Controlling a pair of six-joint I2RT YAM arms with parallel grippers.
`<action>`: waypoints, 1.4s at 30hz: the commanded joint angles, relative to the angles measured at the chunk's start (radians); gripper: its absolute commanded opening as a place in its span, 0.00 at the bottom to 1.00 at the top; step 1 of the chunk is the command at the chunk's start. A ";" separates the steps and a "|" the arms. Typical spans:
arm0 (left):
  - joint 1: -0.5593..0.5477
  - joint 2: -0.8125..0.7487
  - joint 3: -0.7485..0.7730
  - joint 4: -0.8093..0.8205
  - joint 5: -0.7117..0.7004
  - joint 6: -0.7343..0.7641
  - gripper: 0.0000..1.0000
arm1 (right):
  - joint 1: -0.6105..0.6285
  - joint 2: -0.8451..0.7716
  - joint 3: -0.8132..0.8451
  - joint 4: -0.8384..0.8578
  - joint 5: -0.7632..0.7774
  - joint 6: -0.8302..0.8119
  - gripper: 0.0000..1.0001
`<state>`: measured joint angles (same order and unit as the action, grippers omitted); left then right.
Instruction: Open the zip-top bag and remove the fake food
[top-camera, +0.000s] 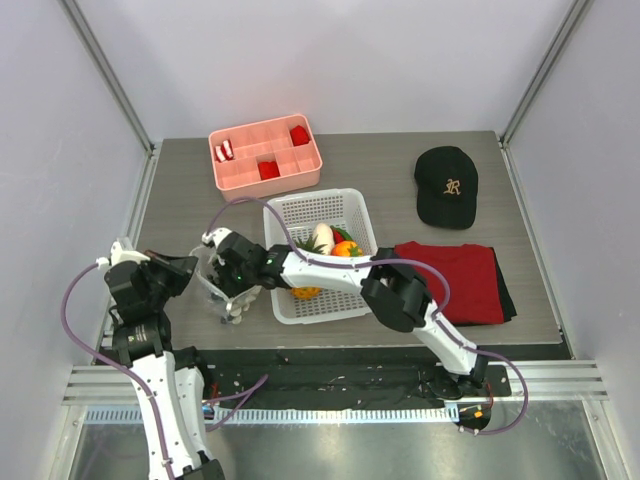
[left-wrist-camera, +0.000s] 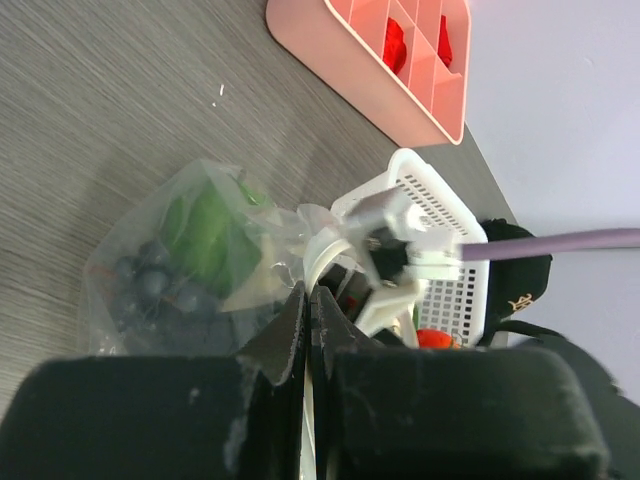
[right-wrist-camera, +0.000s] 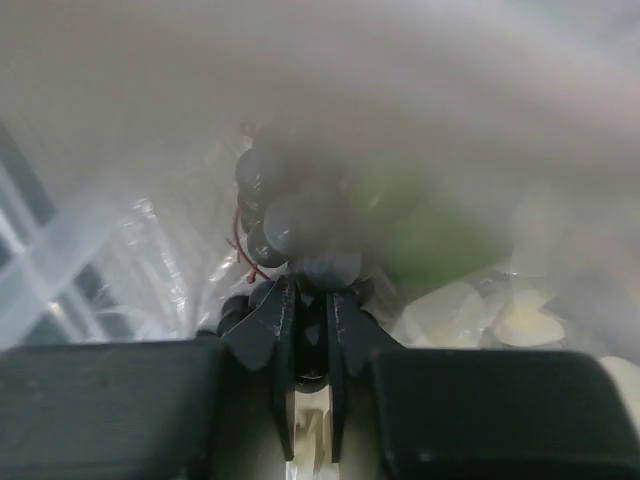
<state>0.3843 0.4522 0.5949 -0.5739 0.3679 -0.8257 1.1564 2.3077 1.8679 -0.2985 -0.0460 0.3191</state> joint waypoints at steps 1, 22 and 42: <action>0.001 0.005 0.003 0.054 0.035 0.017 0.00 | -0.003 -0.194 0.017 0.016 0.020 -0.018 0.11; 0.002 -0.009 0.005 0.031 -0.010 0.022 0.00 | -0.003 -0.596 -0.128 0.061 0.082 0.009 0.01; 0.001 0.022 0.077 0.075 0.106 0.002 0.00 | -0.434 -0.700 -0.449 0.015 0.259 -0.115 0.27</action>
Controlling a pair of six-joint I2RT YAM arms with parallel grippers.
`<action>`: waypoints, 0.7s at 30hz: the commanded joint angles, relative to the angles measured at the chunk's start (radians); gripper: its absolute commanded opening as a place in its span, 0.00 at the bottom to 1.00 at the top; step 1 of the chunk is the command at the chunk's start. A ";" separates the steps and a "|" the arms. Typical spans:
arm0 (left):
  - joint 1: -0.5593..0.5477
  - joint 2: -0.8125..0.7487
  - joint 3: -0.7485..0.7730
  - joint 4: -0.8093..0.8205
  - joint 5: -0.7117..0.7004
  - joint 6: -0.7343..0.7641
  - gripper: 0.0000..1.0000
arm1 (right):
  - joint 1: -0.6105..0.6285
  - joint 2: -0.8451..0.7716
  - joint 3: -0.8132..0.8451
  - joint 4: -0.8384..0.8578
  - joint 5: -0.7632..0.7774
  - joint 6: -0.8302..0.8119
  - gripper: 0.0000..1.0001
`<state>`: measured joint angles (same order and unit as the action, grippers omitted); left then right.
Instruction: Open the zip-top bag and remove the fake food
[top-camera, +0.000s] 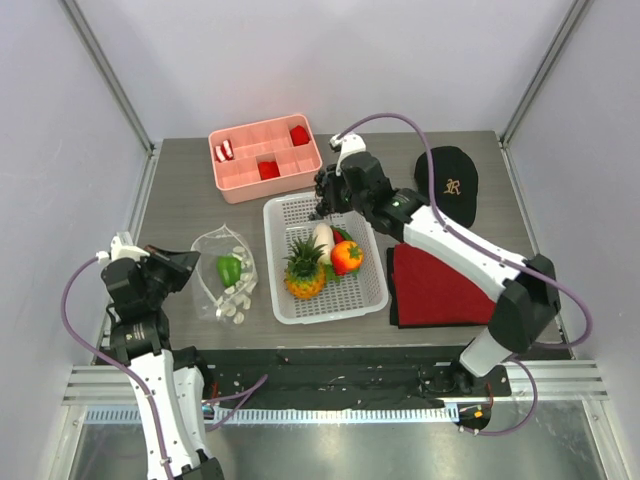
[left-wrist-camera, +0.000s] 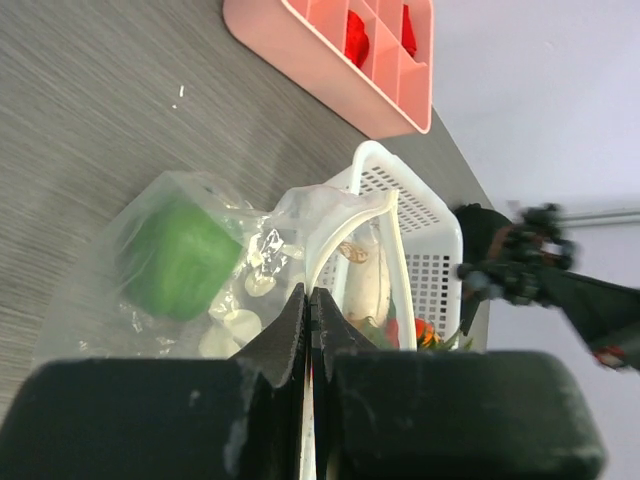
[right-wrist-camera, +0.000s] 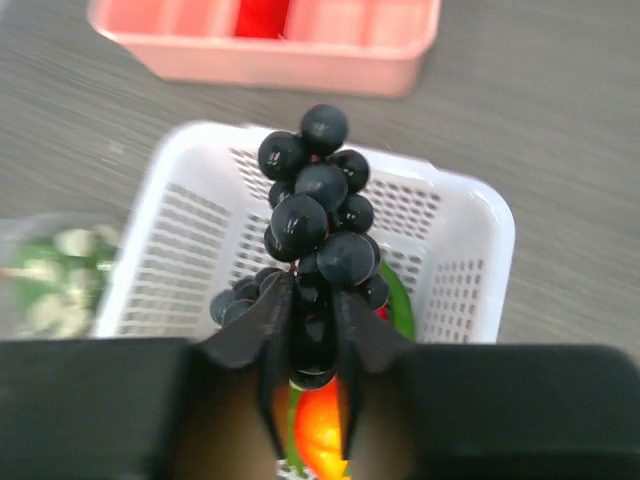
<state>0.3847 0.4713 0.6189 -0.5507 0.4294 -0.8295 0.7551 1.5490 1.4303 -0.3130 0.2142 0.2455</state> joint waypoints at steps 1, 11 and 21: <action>0.000 0.004 0.054 0.054 0.046 0.007 0.00 | -0.037 0.071 -0.013 0.026 0.004 -0.048 0.35; 0.002 0.007 0.058 0.078 0.094 -0.002 0.00 | 0.027 0.142 0.136 -0.112 0.121 -0.052 0.86; 0.000 0.003 0.058 0.112 0.126 -0.045 0.00 | 0.328 0.184 0.278 0.015 -0.025 0.017 0.55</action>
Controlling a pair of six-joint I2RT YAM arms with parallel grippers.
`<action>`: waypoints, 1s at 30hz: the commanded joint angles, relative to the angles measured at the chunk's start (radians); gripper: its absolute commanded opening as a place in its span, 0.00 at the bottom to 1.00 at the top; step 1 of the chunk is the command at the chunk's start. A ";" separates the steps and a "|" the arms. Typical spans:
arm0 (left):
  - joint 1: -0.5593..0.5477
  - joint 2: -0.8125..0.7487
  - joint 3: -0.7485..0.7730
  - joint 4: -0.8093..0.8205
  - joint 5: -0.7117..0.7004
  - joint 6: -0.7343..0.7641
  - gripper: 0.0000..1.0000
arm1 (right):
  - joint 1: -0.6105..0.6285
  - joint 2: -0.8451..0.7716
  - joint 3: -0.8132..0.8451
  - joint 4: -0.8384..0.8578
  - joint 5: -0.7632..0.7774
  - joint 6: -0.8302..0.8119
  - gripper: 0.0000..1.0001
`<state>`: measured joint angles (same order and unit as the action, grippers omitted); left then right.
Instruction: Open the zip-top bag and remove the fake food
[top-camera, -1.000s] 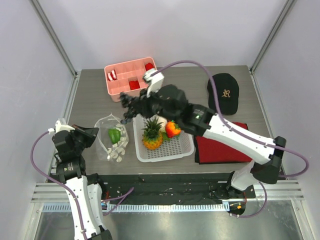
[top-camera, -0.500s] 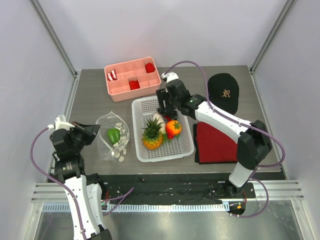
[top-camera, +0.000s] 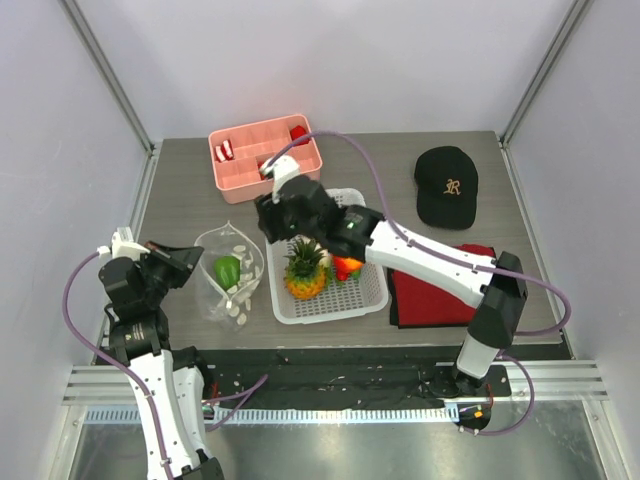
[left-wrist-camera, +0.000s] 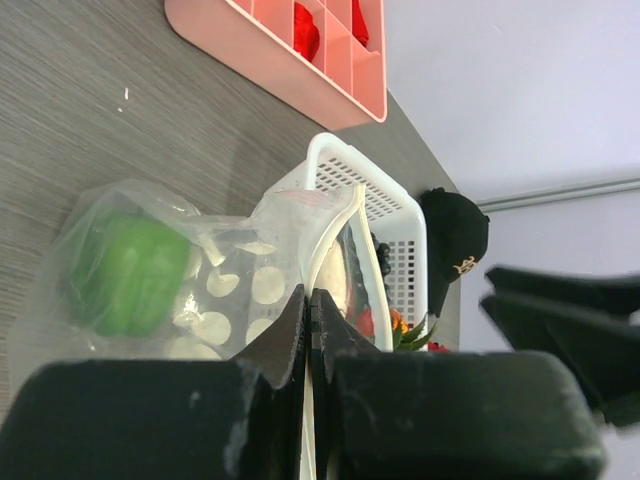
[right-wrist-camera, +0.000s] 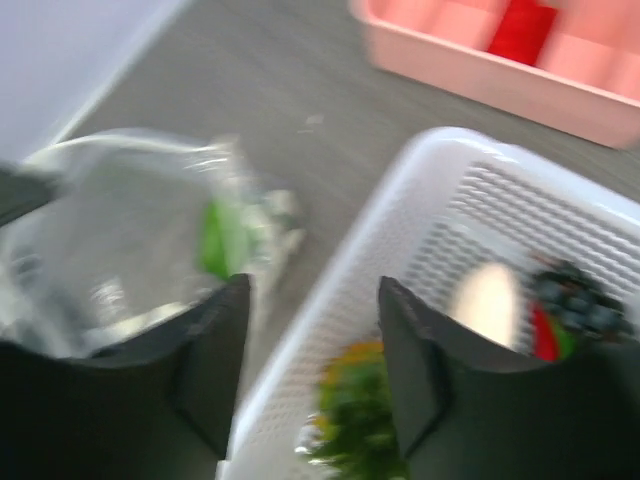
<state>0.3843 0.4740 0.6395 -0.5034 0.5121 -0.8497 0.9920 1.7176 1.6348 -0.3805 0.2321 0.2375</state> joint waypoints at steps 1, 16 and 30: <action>0.001 -0.003 0.037 0.063 0.045 -0.028 0.00 | 0.120 0.048 0.086 0.092 -0.048 0.023 0.52; 0.002 -0.034 -0.006 0.032 -0.027 -0.052 0.00 | 0.192 0.418 0.301 0.143 -0.076 0.034 0.49; 0.002 -0.107 -0.124 0.026 -0.145 -0.143 0.00 | 0.181 0.565 0.227 0.374 -0.047 -0.133 0.87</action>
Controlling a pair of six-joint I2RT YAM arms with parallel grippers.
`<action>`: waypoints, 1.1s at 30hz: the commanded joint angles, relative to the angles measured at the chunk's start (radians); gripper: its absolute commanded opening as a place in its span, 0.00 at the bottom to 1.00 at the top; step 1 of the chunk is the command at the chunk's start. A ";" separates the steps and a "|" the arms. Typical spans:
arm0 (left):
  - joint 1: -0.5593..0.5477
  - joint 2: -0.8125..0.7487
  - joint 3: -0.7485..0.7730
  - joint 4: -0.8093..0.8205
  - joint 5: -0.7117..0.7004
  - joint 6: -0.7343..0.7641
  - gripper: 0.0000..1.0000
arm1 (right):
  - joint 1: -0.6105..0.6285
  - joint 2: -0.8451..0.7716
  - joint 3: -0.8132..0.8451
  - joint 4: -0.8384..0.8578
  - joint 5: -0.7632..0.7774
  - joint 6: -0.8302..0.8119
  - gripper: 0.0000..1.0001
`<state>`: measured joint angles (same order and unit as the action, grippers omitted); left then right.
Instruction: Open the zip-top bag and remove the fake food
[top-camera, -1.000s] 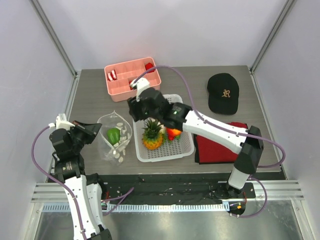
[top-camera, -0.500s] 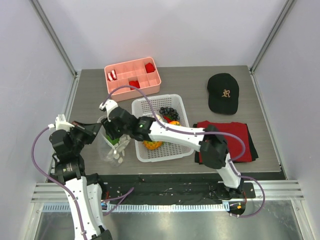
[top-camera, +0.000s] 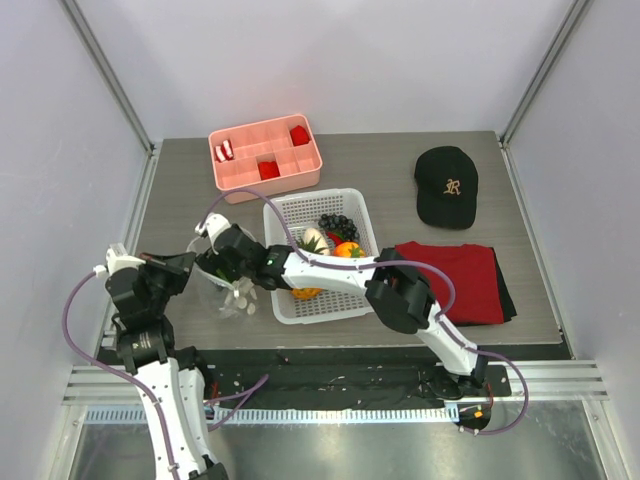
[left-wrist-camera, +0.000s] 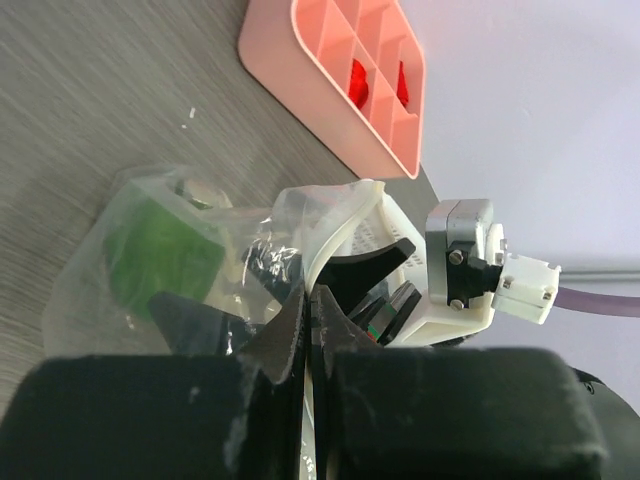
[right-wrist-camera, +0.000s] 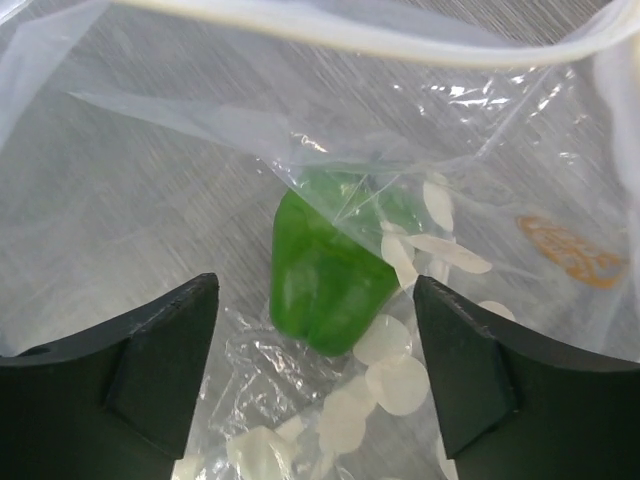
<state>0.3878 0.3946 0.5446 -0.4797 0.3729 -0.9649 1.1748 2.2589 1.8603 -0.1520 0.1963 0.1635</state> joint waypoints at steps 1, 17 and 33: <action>-0.003 -0.028 -0.031 0.000 -0.009 -0.028 0.00 | -0.003 0.028 -0.001 0.146 -0.017 -0.064 0.89; -0.003 -0.028 -0.083 0.012 -0.066 -0.003 0.00 | -0.046 0.203 0.066 0.245 -0.071 -0.124 0.91; -0.003 0.026 0.011 0.021 -0.048 0.077 0.00 | -0.050 -0.134 -0.095 0.167 -0.124 -0.042 0.08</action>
<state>0.3862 0.4156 0.4858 -0.4862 0.3180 -0.9333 1.1297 2.3196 1.7775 0.0269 0.1036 0.0677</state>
